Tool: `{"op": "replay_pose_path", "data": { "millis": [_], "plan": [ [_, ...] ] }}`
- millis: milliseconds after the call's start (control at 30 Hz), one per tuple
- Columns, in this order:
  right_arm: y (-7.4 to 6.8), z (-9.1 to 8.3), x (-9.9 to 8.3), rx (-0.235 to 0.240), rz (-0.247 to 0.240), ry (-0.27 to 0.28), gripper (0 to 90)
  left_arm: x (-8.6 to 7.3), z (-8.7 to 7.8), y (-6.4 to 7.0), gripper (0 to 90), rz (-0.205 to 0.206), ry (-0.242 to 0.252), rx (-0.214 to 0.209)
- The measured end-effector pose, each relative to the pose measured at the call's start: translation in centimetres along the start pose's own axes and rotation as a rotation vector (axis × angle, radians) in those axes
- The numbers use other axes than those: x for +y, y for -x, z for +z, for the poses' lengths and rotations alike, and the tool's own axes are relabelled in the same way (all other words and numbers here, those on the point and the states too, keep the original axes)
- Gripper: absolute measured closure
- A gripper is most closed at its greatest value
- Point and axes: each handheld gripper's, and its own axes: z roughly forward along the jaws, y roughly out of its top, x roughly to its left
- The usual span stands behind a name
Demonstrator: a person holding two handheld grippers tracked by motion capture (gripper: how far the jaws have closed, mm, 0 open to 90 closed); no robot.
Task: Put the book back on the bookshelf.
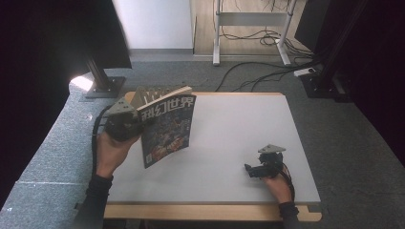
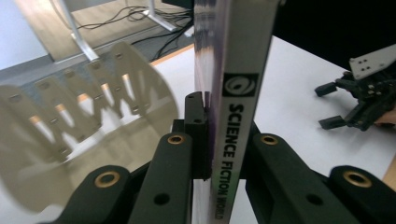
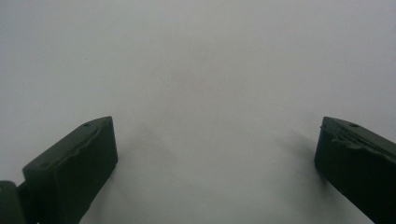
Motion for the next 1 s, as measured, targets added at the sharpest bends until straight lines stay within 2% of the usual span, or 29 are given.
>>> {"op": "replay_pose_path", "data": {
  "millis": [400,667,833,1000],
  "plan": [
    [0.0,0.0,0.0,-0.001,-0.001,0.003,0.0,-1.5,-3.5,-2.8,82.7,-0.062,0.003,0.092],
    [0.0,0.0,-0.1,0.000,-0.001,0.005,0.0,-2.3,-5.3,-5.4,82.7,-0.116,0.013,0.185],
    [0.0,0.0,-0.1,-0.001,0.000,0.004,0.0,-2.4,-5.8,-6.9,82.7,-0.151,0.021,0.234],
    [0.0,0.0,-0.1,-0.001,0.000,0.005,0.0,-2.2,-5.1,-7.9,82.7,-0.176,0.019,0.259]
  ]
}}
